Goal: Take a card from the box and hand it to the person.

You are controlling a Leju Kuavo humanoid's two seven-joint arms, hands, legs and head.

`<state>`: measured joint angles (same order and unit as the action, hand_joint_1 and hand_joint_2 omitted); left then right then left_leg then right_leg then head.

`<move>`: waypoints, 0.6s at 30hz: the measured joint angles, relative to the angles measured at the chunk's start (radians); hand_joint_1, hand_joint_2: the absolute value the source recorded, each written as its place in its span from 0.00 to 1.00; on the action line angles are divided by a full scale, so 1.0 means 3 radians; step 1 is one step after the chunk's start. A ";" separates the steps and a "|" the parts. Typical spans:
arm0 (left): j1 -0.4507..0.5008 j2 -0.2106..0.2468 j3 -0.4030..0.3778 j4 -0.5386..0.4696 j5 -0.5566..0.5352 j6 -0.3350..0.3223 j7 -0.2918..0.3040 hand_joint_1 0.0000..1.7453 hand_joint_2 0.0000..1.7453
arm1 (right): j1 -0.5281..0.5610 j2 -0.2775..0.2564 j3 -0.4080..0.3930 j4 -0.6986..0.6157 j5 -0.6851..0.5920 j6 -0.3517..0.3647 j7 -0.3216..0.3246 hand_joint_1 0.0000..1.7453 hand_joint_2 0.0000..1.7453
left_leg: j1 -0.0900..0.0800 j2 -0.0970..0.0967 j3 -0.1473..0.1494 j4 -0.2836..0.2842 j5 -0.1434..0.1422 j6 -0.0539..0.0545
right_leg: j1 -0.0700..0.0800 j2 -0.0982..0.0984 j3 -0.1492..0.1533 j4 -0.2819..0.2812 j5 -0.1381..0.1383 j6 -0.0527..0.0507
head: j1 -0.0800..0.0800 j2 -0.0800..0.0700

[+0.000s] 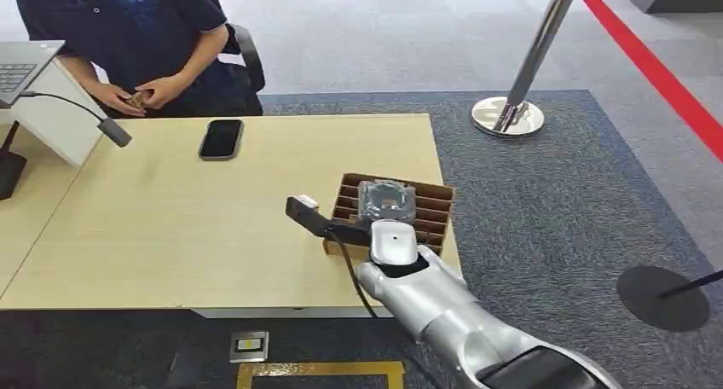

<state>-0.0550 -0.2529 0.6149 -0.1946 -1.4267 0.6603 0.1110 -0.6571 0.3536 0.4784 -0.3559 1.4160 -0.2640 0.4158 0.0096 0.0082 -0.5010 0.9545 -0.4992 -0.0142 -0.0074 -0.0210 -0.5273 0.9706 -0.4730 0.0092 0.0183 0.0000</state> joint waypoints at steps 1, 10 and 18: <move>0.0000 0.0000 0.0000 0.0000 0.0000 0.0000 0.0000 0.00 0.00 | 0.0000 0.0000 0.0000 -0.0001 0.0000 -0.0012 -0.0004 0.87 1.00 | 0.0000 0.0000 0.0000 0.0000 0.0000 0.0000 | 0.0000 0.0000 0.0000 0.0000 0.0000 0.0000 | 0.0000 0.0000; 0.0000 0.0000 0.0000 0.0000 0.0048 0.0004 0.0000 0.00 0.00 | 0.0011 0.0011 -0.0010 -0.0172 -0.0121 -0.0122 -0.0270 0.82 1.00 | 0.0000 0.0000 -0.0001 0.0000 0.0000 0.0000 | 0.0000 0.0000 0.0000 0.0001 0.0000 0.0000 | 0.0000 0.0000; 0.0002 0.0000 0.0005 0.0000 0.0073 0.0037 0.0000 0.00 0.00 | 0.0008 0.0028 -0.0010 -0.0654 -0.0399 -0.0197 -0.0596 0.80 1.00 | 0.0000 0.0000 -0.0001 0.0000 0.0000 0.0000 | 0.0000 0.0000 -0.0001 0.0000 0.0000 0.0000 | 0.0000 0.0000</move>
<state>-0.0545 -0.2529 0.6165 -0.1946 -1.4050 0.6714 0.1110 -0.6547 0.3620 0.4753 -0.5521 1.2962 -0.3231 0.2369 0.0096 0.0082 -0.5014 0.9545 -0.4992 -0.0142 -0.0074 -0.0210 -0.5276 0.9707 -0.4730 0.0091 0.0183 0.0000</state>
